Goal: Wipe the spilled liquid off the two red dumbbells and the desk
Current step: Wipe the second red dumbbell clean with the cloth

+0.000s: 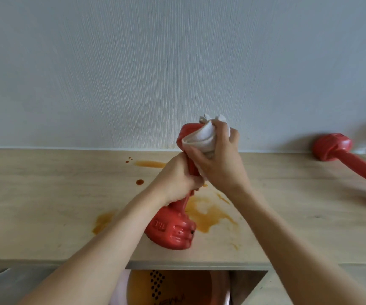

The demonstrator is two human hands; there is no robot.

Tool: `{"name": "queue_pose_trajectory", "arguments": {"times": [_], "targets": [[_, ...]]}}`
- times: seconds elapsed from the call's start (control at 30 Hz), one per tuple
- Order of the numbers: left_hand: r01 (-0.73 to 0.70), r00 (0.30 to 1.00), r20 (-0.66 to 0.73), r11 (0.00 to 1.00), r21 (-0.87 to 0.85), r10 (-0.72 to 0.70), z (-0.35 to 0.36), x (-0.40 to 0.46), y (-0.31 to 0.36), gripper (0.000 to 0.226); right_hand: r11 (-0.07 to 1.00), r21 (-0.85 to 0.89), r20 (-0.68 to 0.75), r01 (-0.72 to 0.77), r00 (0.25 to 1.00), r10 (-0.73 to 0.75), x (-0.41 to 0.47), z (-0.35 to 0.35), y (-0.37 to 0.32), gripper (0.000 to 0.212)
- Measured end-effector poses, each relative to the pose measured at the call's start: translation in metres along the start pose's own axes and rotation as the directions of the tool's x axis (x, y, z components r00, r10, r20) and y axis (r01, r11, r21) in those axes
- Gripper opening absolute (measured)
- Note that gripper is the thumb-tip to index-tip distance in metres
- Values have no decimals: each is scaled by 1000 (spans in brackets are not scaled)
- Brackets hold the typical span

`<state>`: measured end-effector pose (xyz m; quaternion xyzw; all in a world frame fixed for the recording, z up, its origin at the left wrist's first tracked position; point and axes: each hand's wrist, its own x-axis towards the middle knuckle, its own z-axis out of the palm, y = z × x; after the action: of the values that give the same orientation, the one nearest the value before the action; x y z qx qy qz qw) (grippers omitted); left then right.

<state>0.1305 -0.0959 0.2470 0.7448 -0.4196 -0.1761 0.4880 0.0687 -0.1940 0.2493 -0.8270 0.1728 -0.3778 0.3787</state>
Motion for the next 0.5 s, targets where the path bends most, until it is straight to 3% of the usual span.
{"name": "queue_pose_trajectory", "arguments": {"times": [0.07, 0.13, 0.2, 0.33, 0.5], "targets": [[-19, 1000, -4, 996, 82, 20, 2, -2, 4, 28, 975, -221, -83, -24, 997, 6, 1, 7, -17, 66], [-23, 1000, 9, 995, 92, 23, 3, -1, 3, 26, 961, -273, -98, -35, 995, 8, 2, 7, -19, 65], [-13, 1000, 16, 1000, 29, 12, 2, 0, 0, 17, 988, -150, -67, -21, 998, 11, 1, 1, -6, 69], [13, 996, 92, 1000, 19, -15, -2, -2, -1, 28, 960, 281, 26, 6, 1000, -14, -5, -11, 24, 70], [68, 976, 213, 994, -84, -49, -2, -4, 0, 27, 872, 485, 107, -68, 994, 17, -9, -20, 35, 73]]}}
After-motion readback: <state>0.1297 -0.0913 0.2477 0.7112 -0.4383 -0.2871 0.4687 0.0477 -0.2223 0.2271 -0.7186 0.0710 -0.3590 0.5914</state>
